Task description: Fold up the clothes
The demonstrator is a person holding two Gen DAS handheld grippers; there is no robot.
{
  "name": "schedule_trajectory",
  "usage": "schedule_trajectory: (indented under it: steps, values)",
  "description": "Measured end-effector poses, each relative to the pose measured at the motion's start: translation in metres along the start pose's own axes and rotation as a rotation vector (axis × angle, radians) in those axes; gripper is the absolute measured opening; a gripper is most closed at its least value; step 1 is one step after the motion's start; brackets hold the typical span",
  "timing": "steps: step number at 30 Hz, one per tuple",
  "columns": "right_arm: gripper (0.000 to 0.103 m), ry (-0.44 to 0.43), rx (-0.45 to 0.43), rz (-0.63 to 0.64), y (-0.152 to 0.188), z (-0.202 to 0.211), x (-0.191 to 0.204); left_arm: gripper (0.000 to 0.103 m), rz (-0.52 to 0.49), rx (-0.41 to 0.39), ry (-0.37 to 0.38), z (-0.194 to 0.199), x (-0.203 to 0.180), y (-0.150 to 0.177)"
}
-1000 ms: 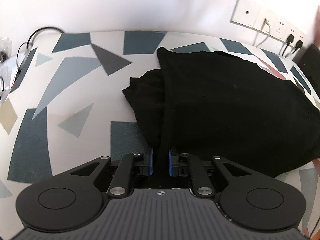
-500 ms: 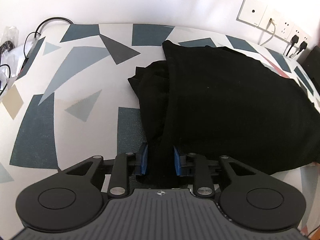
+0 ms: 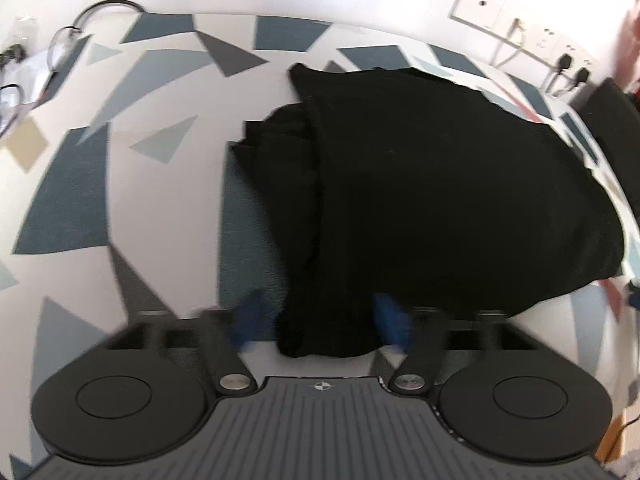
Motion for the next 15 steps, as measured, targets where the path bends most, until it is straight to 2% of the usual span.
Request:
schedule_trajectory:
  steps: [1, 3, 4, 6, 8, 11, 13, 15]
  values:
    - [0.064, -0.004, -0.046, 0.002, -0.008, 0.002, 0.002, 0.081, 0.009, -0.009, -0.013, 0.001, 0.002, -0.002]
    - [0.091, -0.025, -0.112, 0.043, -0.024, -0.002, 0.013, 0.091, 0.042, -0.017, -0.016, -0.002, 0.007, -0.013]
    - [0.1, -0.042, -0.131, 0.068, -0.033, -0.007, 0.02, 0.095, 0.056, -0.018, -0.012, -0.007, 0.01, -0.02]
    - [0.102, -0.088, -0.119, 0.128, -0.046, -0.029, 0.035, 0.096, 0.072, -0.006, -0.008, -0.02, 0.012, -0.033]
    - [0.102, -0.11, -0.056, 0.201, -0.054, -0.058, 0.052, 0.102, 0.057, 0.011, -0.022, -0.034, 0.009, -0.043]
    - [0.102, -0.092, 0.048, 0.298, -0.055, -0.095, 0.071, 0.102, 0.002, 0.008, -0.058, -0.048, -0.002, -0.056]
    - [0.102, -0.065, 0.064, 0.341, -0.054, -0.112, 0.078, 0.103, -0.052, 0.01, -0.108, -0.057, -0.01, -0.06]
    - [0.102, -0.05, 0.064, 0.378, -0.054, -0.122, 0.084, 0.103, -0.077, 0.003, -0.107, -0.062, -0.016, -0.065]
Point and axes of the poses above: each gripper's, at about its wrist camera, not at the fingertips, and z roughly against the way its jaws point, x to its left, y to its underside, the point moved 6 cm from there along -z, roughly the way its jaws point, and after that the axes turned 7 degrees about -y, right-handed, at the moved point
